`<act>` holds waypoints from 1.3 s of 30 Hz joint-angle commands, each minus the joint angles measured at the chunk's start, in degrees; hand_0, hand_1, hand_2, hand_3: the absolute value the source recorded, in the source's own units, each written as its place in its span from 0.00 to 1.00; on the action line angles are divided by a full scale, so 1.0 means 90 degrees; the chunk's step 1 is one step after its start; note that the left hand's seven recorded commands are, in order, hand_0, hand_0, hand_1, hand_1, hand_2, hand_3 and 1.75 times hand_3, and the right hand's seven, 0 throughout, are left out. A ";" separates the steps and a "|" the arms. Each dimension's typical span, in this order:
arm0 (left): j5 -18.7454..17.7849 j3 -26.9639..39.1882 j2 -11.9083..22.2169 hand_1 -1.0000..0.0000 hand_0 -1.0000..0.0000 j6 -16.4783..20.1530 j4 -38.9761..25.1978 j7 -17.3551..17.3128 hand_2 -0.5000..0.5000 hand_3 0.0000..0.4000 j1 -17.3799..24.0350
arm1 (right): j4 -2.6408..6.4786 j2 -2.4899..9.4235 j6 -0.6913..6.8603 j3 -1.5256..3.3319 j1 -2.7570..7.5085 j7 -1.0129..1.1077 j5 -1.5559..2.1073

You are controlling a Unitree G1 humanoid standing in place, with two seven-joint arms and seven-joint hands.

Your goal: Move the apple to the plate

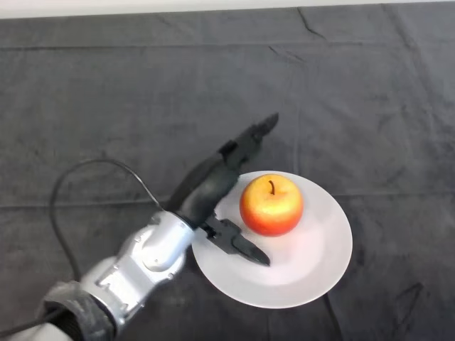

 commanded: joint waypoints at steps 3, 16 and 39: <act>-0.0147 0.0437 0.0485 1.00 1.00 -0.0160 -0.0372 -0.0036 0.50 0.00 0.0459 | -0.0105 -0.0103 -0.0027 -0.0093 -0.0018 -0.0033 0.0133; -0.0407 0.1484 0.1026 1.00 1.00 -0.0888 -0.0264 -0.0052 0.50 0.00 0.1205 | -0.0118 -0.0098 -0.0032 -0.0090 -0.0012 -0.0037 0.0133; -0.2323 0.4010 0.1415 1.00 1.00 -0.2557 0.1763 -0.0780 0.50 0.00 0.1547 | -0.0100 -0.0109 -0.0027 -0.0090 -0.0019 -0.0031 0.0134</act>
